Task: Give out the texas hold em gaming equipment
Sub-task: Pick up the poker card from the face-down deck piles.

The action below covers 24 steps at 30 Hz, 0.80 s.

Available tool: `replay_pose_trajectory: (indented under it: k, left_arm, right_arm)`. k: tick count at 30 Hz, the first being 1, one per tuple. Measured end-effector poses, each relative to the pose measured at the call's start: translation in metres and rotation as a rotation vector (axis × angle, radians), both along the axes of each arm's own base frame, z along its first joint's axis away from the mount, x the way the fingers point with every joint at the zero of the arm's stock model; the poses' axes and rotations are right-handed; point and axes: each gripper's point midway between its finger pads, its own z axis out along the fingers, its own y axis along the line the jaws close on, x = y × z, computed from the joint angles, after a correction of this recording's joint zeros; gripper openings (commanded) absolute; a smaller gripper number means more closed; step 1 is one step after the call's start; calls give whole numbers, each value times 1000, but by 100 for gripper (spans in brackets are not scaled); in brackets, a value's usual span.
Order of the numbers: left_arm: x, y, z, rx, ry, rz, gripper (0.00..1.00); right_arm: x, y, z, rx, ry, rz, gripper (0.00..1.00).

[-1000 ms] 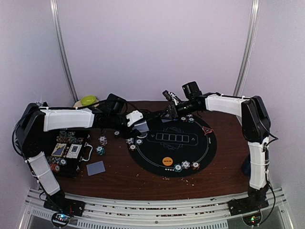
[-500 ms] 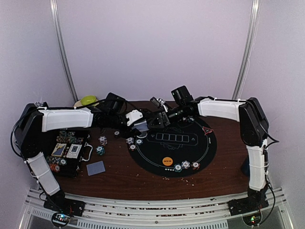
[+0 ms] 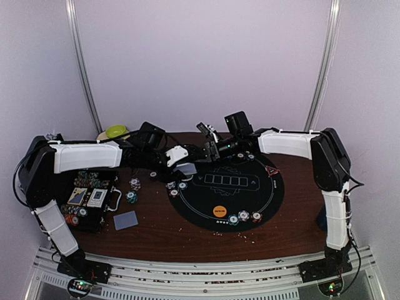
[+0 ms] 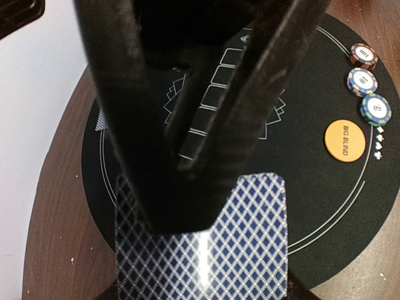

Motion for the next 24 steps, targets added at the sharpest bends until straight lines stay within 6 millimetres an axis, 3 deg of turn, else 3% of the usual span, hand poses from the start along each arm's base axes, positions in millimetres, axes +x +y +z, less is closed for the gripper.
replay_pose_trajectory:
  k: [12, 24]
  left_arm:
    - [-8, -5, -1, -1, 14, -33, 3]
    - [-7, -2, -2, 10, 10, -27, 3]
  right_arm:
    - [-11, 25, -28, -41, 41, 33, 49]
    - [1, 18, -30, -78, -27, 12, 35]
